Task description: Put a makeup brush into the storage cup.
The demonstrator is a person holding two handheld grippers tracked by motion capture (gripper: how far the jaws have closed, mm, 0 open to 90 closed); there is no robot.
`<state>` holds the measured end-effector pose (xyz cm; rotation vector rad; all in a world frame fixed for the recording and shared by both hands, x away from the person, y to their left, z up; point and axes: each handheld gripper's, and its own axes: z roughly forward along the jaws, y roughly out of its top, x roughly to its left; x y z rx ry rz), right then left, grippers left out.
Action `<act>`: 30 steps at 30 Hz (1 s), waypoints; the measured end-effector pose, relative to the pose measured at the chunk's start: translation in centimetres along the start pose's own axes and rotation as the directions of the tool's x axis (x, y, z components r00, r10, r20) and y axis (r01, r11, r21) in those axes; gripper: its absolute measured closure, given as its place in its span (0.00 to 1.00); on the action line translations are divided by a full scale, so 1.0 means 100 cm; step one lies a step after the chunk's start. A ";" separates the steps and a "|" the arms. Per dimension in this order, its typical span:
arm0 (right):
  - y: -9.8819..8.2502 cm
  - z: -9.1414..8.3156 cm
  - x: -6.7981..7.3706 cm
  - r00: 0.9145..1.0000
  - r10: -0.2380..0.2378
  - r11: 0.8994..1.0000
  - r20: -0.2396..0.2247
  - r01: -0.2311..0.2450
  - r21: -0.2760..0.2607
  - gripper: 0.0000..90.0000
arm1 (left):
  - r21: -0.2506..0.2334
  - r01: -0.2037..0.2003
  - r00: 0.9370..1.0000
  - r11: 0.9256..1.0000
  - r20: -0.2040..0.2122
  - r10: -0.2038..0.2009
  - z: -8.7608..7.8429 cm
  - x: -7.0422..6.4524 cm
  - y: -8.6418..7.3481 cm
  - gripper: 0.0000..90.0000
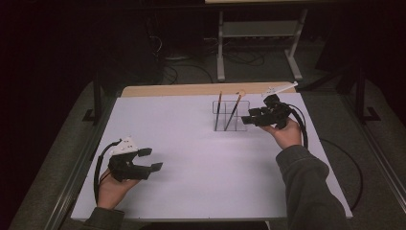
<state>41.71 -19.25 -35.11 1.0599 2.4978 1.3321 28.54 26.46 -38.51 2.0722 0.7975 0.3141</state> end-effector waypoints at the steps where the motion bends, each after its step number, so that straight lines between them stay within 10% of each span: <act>1: 0.000 0.000 0.000 1.000 0.000 1.000 0.000 0.000 0.000 0.49 | 0.000 0.000 1.000 1.000 0.000 0.000 0.000 0.000 0.000 0.32; 30: -0.023 -0.012 0.009 1.000 -0.001 1.000 0.008 0.001 -0.018 0.47 | 0.000 0.003 1.000 1.000 -0.001 -0.003 -0.002 0.001 -0.001 0.31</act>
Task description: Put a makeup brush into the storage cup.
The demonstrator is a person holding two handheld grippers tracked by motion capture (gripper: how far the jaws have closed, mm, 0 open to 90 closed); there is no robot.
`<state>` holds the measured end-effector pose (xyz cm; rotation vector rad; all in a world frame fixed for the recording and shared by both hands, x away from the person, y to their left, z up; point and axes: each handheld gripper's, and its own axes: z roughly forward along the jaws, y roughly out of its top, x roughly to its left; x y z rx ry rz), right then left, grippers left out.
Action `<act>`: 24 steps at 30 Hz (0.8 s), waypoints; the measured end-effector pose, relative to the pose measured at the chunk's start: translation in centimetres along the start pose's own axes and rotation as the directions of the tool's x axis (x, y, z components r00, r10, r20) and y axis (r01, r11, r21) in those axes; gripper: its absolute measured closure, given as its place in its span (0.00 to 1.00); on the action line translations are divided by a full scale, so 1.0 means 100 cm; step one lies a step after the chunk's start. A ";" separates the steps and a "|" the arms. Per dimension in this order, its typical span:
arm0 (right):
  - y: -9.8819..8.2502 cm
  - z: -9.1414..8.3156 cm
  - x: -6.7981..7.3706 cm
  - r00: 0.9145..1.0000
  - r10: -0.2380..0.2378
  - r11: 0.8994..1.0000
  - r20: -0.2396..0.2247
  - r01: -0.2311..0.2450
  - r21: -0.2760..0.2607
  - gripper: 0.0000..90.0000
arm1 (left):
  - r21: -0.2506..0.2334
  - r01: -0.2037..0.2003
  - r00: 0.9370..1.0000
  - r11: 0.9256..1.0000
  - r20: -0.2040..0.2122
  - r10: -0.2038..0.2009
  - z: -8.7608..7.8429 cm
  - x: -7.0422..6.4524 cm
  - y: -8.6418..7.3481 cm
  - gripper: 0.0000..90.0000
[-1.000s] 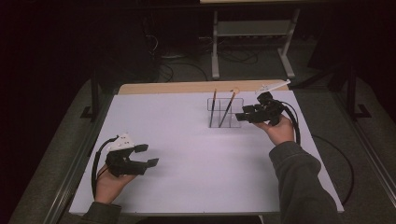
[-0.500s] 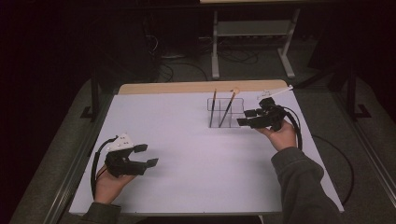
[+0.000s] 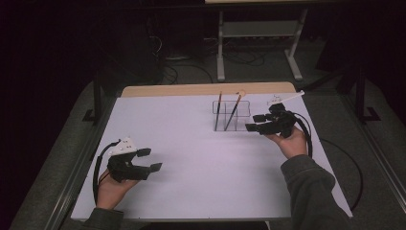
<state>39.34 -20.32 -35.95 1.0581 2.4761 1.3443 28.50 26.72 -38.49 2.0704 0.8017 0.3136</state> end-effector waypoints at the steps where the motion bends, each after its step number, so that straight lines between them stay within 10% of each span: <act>1: -0.001 0.000 0.000 1.000 -0.004 1.000 0.000 0.004 0.000 0.47 | 0.004 -0.001 1.000 1.000 -0.001 0.001 0.000 0.000 0.000 0.31; 24: -0.023 -0.004 0.014 0.999 -0.034 0.999 0.018 0.035 -0.009 0.42 | -0.014 -0.001 1.000 1.000 -0.006 0.001 -0.001 0.002 -0.001 0.30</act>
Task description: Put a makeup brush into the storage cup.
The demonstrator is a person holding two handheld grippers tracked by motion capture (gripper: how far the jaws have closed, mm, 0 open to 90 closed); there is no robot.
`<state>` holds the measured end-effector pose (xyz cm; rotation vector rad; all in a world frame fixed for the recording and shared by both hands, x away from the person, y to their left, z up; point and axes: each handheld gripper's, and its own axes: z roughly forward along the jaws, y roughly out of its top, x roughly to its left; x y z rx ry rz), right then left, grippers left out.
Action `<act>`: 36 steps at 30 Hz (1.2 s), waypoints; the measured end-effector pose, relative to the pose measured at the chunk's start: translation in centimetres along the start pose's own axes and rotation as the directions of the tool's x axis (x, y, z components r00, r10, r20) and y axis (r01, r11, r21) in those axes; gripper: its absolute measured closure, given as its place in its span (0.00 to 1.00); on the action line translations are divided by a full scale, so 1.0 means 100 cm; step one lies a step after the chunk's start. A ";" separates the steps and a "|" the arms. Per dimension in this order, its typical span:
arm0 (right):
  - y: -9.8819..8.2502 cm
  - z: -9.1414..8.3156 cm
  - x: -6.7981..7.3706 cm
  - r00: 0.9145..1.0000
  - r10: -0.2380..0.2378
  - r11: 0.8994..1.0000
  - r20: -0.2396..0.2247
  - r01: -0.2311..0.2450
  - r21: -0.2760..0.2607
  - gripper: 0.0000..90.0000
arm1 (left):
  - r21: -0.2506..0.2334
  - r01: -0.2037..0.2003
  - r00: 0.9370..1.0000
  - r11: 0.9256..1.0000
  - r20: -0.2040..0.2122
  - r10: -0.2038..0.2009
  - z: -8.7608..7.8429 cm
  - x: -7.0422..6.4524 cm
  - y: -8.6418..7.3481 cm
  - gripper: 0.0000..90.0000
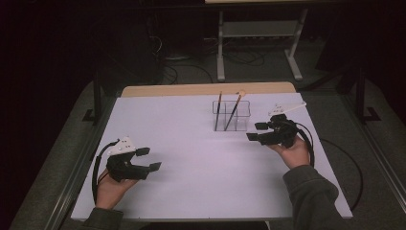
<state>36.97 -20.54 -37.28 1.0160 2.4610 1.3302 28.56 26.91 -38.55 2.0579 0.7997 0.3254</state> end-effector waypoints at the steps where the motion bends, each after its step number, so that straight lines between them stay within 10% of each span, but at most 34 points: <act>1: -0.001 -0.001 0.001 1.000 0.001 1.000 0.000 -0.001 0.001 0.42 | -0.002 0.002 1.000 1.000 0.001 -0.002 0.000 0.000 0.000 0.30; 36: -0.035 -0.012 0.008 1.000 0.015 1.000 0.016 -0.015 -0.018 0.36 | 0.013 -0.008 1.000 1.000 0.016 0.008 0.005 -0.004 -0.001 0.27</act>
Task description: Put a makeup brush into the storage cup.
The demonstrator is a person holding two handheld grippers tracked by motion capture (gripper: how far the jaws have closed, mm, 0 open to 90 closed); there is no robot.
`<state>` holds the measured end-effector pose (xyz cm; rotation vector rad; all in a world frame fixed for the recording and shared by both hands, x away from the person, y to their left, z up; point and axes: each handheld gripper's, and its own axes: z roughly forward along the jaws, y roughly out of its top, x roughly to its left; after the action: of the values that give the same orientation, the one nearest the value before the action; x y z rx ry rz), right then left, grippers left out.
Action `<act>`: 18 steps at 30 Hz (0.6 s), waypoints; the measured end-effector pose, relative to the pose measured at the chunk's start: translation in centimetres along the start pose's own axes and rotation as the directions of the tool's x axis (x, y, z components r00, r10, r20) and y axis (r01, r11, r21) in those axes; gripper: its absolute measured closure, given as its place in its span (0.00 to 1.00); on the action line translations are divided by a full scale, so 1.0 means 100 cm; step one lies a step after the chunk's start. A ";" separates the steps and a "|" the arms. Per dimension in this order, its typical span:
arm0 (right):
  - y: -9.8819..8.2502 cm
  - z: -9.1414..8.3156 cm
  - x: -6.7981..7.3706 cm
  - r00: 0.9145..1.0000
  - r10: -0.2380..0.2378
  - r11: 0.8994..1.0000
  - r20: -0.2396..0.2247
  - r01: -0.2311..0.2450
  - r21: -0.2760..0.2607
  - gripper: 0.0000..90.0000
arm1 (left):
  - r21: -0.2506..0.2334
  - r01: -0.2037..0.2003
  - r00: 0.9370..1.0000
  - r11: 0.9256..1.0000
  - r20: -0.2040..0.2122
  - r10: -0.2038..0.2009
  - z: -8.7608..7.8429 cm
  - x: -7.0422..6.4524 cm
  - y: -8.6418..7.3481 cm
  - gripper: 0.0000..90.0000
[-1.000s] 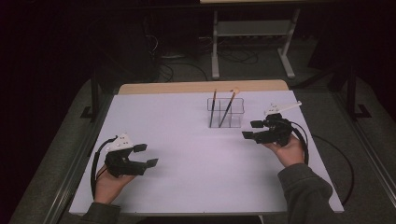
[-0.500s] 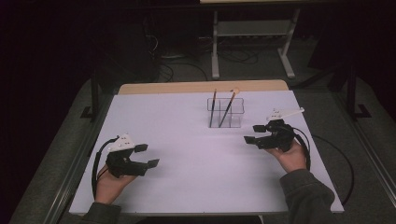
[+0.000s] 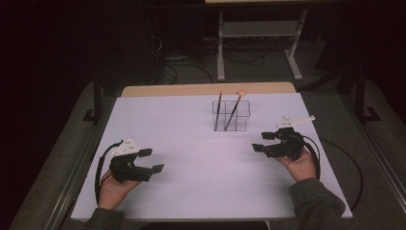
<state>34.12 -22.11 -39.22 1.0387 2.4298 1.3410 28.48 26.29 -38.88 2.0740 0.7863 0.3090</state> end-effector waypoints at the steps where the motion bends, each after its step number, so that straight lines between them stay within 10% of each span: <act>1: -0.001 0.000 0.001 1.000 0.003 1.000 -0.001 -0.003 -0.002 0.36 | 0.000 -0.001 1.000 1.000 0.001 0.001 0.000 0.000 0.000 0.27; 18: -0.013 -0.005 0.007 1.000 0.008 1.000 -0.007 -0.008 -0.014 0.33 | 0.002 0.004 1.000 1.000 0.005 -0.004 -0.001 0.000 -0.002 0.26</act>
<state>32.71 -22.41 -39.82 1.0430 2.4204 1.3636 28.36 26.42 -39.00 2.0738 0.7881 0.3003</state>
